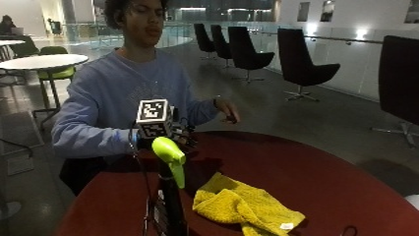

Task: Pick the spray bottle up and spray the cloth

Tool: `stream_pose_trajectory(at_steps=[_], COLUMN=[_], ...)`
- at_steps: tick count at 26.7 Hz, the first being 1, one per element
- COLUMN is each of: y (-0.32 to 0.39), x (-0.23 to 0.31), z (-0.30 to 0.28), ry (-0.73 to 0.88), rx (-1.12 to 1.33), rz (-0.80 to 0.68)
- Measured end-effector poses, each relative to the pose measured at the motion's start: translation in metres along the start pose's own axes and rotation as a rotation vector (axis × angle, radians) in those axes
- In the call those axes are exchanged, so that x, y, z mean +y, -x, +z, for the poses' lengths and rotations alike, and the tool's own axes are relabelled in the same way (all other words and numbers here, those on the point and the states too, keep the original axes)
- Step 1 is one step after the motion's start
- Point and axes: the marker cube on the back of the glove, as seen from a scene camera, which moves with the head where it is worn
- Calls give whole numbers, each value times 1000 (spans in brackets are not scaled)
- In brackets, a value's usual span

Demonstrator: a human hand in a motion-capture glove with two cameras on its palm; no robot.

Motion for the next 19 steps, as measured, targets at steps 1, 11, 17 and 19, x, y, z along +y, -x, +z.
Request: stream_pose_trajectory(at_steps=[1,11,17,19], y=[0,-4,0,2], x=[0,6,24,33], z=[0,-6,-4,-2], ry=[-1,-41,-89,-97], rx=[0,-6,17,19], rz=[2,53,88,104])
